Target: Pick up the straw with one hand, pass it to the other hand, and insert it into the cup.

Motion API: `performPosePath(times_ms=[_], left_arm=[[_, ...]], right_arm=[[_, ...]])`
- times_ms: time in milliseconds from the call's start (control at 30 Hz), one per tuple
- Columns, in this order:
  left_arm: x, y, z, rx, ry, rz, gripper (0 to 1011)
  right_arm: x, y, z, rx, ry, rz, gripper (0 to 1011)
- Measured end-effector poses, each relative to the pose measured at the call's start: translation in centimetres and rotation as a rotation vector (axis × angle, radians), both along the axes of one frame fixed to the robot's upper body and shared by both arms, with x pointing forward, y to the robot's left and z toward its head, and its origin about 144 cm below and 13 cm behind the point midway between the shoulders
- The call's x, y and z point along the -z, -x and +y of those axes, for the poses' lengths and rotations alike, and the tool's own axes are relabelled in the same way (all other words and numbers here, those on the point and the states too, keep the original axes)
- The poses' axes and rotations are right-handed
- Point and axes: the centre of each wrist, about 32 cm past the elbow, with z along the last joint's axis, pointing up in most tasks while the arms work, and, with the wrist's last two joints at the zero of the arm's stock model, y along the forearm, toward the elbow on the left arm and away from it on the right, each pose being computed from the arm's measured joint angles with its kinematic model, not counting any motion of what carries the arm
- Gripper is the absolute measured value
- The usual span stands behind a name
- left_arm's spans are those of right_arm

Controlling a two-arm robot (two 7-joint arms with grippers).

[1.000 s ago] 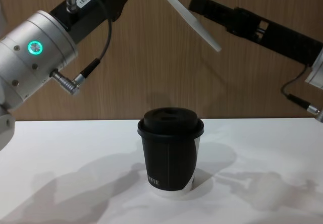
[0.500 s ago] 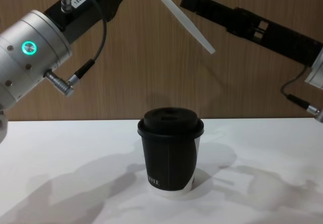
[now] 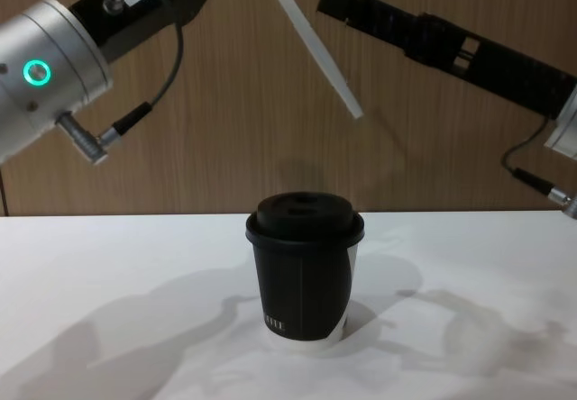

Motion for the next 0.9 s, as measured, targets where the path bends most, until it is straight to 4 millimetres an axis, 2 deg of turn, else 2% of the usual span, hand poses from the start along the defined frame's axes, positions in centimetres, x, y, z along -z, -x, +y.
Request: performPosePath(times_ms=[433,900], left_arm=[[-1.8,1.0,1.2,-0.089,-0.192,-0.087,4],[-2.3,1.5,1.7,-0.141,-0.307,-0.111,4]], right_arm=[[0.0,0.0,0.0,0.000,0.000,0.000,1001],[0.0,0.0,0.0,0.000,0.000,0.000,1001]])
